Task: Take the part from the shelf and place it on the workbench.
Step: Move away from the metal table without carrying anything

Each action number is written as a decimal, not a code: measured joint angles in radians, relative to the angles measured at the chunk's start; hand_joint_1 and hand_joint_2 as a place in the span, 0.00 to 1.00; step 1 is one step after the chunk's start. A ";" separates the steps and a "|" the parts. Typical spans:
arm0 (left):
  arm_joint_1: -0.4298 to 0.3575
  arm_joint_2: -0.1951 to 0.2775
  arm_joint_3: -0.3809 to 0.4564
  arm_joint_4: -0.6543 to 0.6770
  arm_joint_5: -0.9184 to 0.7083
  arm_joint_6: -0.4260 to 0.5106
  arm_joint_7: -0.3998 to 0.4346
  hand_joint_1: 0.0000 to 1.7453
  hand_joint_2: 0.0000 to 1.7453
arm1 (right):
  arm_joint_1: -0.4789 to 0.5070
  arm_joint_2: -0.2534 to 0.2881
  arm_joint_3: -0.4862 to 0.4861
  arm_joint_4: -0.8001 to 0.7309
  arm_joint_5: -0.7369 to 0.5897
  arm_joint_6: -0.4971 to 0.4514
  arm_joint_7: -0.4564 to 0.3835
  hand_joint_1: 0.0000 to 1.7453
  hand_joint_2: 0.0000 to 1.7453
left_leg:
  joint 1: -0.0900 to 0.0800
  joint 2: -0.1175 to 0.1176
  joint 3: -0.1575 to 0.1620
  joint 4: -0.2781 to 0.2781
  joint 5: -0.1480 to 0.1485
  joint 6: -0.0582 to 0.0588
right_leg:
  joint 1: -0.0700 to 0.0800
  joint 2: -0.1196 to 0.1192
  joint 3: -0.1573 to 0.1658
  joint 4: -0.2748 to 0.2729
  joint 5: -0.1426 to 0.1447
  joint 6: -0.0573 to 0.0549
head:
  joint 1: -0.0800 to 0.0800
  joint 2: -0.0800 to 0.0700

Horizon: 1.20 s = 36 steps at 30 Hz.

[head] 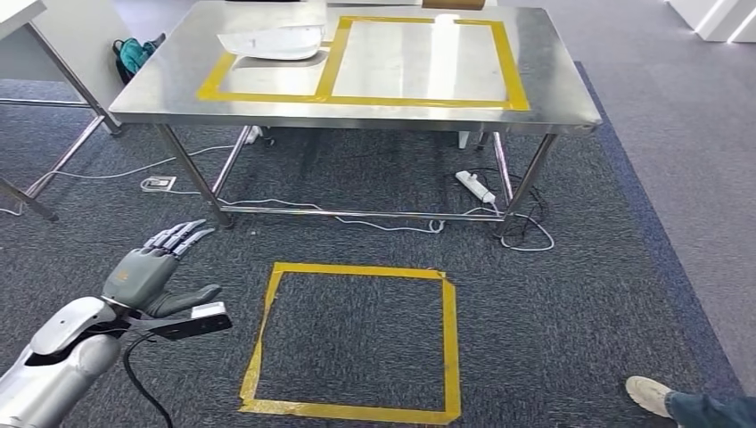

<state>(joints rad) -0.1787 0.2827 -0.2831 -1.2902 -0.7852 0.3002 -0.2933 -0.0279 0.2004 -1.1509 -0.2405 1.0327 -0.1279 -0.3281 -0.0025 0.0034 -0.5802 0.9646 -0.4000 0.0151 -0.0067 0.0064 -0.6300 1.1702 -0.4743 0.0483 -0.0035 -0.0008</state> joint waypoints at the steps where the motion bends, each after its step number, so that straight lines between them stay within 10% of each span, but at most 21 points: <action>1: 0.000 0.000 0.001 0.000 0.000 0.001 0.001 0.00 0.00 | -0.002 0.000 0.000 0.000 0.000 0.000 0.000 0.00 0.00 | -0.001 0.000 -0.005 0.001 0.005 -0.004 | 0.002 0.000 0.054 -0.075 0.004 -0.005 | 0.000 0.000; 4: -0.002 0.001 0.004 0.000 -0.001 0.003 0.002 0.00 0.00 | -0.006 0.000 0.000 -0.001 0.000 0.000 0.000 0.00 0.00 | -0.004 0.000 -0.010 0.003 0.014 -0.018 | 0.005 0.001 0.116 -0.177 -0.007 -0.017 | -0.002 0.000; 9: -0.002 0.004 0.010 0.000 -0.002 0.004 0.003 0.00 0.00 | -0.003 -0.002 -0.001 -0.001 0.003 -0.004 0.000 0.00 0.00 | -0.005 0.000 -0.017 -0.003 0.028 0.011 | 0.007 0.002 0.106 -0.179 0.006 -0.026 | -0.002 0.000; 20: 0.008 0.013 0.029 0.000 -0.002 0.011 0.004 0.00 0.00 | -0.005 -0.002 -0.003 -0.002 0.001 -0.010 0.000 0.00 0.00 | -0.002 -0.004 -0.030 -0.016 0.048 -0.002 | 0.009 -0.005 0.092 -0.177 0.010 -0.018 | -0.002 0.000; 26: 0.034 0.014 0.035 0.000 -0.005 0.013 0.004 0.00 0.00 | -0.003 -0.003 -0.003 -0.003 0.008 -0.025 0.006 0.00 0.00 | 0.011 -0.028 -0.029 -0.028 0.057 -0.004 | 0.001 -0.004 -0.034 0.100 -0.130 0.006 | 0.009 0.000; 30: 0.054 0.014 0.041 0.000 -0.017 0.013 0.008 0.00 0.00 | -0.001 -0.003 -0.004 -0.003 0.012 -0.032 0.014 0.00 0.00 | 0.015 -0.066 -0.039 -0.016 0.061 -0.020 | -0.008 0.034 0.066 -0.093 -0.030 0.014 | 0.009 0.000; 32: 0.057 0.015 0.047 0.000 -0.025 0.013 0.017 0.00 0.00 | -0.003 -0.001 -0.004 -0.003 0.013 -0.032 0.015 0.00 0.00 | 0.014 -0.083 -0.049 -0.006 0.064 -0.032 | -0.010 0.062 0.103 -0.158 -0.013 0.004 | 0.008 0.000; 36: 0.081 0.020 0.065 0.000 -0.050 0.010 0.059 0.00 0.00 | -0.004 0.000 -0.007 -0.003 0.008 -0.032 0.016 0.00 0.00 | 0.013 -0.093 -0.066 0.008 0.064 -0.048 | -0.009 0.031 0.099 -0.149 -0.006 -0.032 | 0.003 0.000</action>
<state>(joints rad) -0.0975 0.3024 -0.2180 -1.2906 -0.8356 0.3099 -0.2342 -0.0315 0.2007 -1.1579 -0.2432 1.0410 -0.1598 -0.3120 0.0109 -0.0899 -0.6462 0.9730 -0.3358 -0.0327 -0.0152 0.0372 -0.5310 1.0213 -0.4808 0.0159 -0.0004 -0.0008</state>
